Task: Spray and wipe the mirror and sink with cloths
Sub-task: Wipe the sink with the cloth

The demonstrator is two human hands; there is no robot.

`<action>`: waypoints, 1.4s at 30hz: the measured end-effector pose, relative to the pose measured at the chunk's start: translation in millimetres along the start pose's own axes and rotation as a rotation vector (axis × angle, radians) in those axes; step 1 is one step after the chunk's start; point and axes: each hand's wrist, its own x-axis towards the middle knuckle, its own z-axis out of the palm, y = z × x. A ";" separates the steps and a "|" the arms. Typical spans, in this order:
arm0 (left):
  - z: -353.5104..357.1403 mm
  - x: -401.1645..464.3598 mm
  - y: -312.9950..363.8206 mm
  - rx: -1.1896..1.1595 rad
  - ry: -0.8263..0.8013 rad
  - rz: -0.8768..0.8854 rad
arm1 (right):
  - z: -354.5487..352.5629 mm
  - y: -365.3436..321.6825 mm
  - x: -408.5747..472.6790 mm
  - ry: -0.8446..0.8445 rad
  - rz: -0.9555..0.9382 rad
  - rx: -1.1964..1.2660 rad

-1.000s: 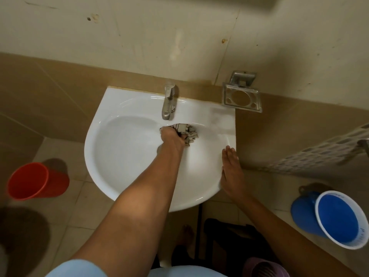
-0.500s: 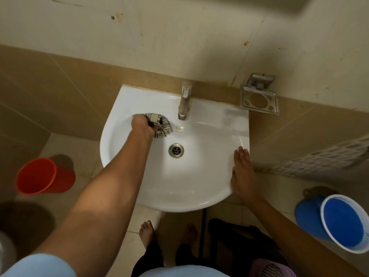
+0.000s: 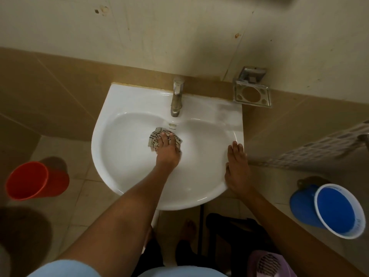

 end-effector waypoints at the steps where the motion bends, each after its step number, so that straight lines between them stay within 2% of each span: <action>1: 0.5 -4.7 -2.8 0.045 0.006 0.061 | 0.7 0.7 -0.1 0.001 0.000 -0.002; 4: -4.0 -15.8 -10.0 0.121 0.011 0.219 | 3.4 1.4 -0.2 0.009 0.000 0.005; 8: -1.3 -25.2 4.8 0.308 -0.204 0.472 | 3.3 1.9 0.6 -0.005 -0.011 -0.002; 11: 1.1 -30.9 19.2 0.294 -0.234 0.523 | 2.5 4.4 0.5 -0.015 -0.025 -0.003; 14: -5.9 -29.4 4.7 0.390 -0.224 0.576 | 1.2 5.9 0.1 -0.033 -0.033 0.008; 17: -22.7 -24.9 -30.5 0.485 -0.211 0.596 | 0.5 6.7 0.4 -0.030 -0.034 0.007; 22: -73.5 -25.0 -82.5 0.682 -0.162 0.456 | 3.7 6.5 1.0 -0.031 -0.032 0.012; 25: -93.5 -31.7 -97.5 0.677 -0.103 0.402 | 3.6 6.5 1.6 -0.035 -0.028 -0.009; 28: -87.8 -45.7 -98.2 0.548 -0.067 0.378 | 1.1 5.5 0.6 -0.052 -0.025 -0.033; 32: -53.1 -77.1 -66.7 0.259 -0.076 0.459 | -2.0 5.1 -0.4 -0.074 -0.028 -0.056; 38: -30.0 -97.8 21.4 -0.218 -0.387 0.159 | -10.2 -2.7 -4.1 -0.076 -0.028 -0.027; 42: -64.4 -109.9 43.2 -0.705 -0.327 0.027 | -22.6 -22.1 -7.2 -0.057 -0.090 0.181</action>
